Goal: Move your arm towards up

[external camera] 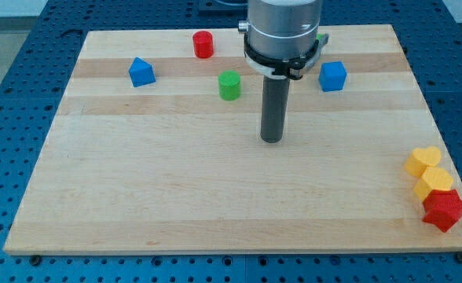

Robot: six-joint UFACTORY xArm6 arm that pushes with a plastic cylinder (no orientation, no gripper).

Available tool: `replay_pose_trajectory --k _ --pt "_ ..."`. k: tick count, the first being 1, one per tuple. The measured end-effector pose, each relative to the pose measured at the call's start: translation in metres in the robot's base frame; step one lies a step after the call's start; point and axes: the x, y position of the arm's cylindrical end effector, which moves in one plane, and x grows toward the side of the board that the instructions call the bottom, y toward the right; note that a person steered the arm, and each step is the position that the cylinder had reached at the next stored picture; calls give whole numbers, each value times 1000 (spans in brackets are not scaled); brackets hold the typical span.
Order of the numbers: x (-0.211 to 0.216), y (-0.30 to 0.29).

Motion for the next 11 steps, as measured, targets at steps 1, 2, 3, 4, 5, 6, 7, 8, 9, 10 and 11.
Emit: replay_pose_trajectory --k 1,2,3,4,5,6,7,8,9,10,11 --pt "-13 0" --pt "-22 0" --pt "-32 0" --pt "-41 0" --pt "-62 6" --pt "-67 9" --pt "-70 11" --pt "-81 13" --pt "-86 12" --pt "-101 9" --pt "-108 9"
